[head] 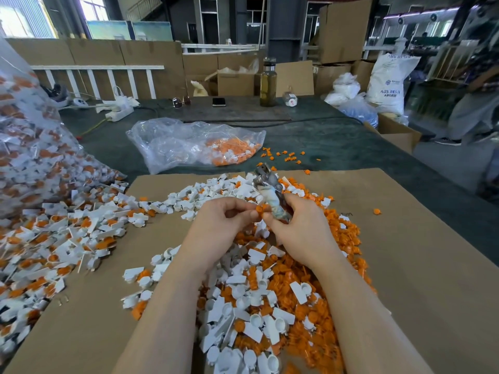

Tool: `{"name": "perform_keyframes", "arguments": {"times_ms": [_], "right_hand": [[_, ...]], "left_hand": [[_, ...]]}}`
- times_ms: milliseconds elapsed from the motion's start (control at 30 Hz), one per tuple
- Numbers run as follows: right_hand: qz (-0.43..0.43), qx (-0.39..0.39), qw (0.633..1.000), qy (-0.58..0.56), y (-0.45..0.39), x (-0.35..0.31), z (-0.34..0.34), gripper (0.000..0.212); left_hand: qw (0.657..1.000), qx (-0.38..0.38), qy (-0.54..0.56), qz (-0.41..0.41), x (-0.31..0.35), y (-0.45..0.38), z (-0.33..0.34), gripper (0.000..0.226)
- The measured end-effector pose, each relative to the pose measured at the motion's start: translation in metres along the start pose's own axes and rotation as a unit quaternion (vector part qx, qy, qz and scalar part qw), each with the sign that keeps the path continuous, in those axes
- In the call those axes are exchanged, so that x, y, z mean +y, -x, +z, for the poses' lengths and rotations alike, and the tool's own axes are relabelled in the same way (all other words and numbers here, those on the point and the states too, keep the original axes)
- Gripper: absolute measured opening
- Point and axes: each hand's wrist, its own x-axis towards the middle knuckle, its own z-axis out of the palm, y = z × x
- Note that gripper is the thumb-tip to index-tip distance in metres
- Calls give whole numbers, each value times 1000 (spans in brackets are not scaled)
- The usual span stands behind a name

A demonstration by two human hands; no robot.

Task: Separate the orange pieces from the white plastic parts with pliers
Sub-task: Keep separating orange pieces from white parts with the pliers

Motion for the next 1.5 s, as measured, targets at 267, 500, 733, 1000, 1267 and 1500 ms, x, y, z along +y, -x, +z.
{"name": "perform_keyframes", "arguments": {"times_ms": [267, 500, 733, 1000, 1267, 1500], "right_hand": [[-19, 8, 999, -26, 1, -5, 1, 13], [-26, 16, 999, -43, 2, -8, 3, 16], [6, 69, 997, -41, 2, -5, 1, 15], [23, 74, 997, -10, 1, -4, 2, 14], [10, 66, 998, 2, 2, -4, 3, 14], [17, 67, 997, -23, 2, -5, 1, 13]], "left_hand": [[999, 14, 31, -25, 3, 2, 3, 16], [988, -13, 138, -61, 4, 2, 0, 11], [992, 117, 7, -36, -7, -1, -22, 2], [962, 33, -240, -124, -22, -6, -23, 23], [927, 40, -353, -123, -16, -8, -7, 19], [990, 110, -11, -84, -7, -5, -8, 8]]}}
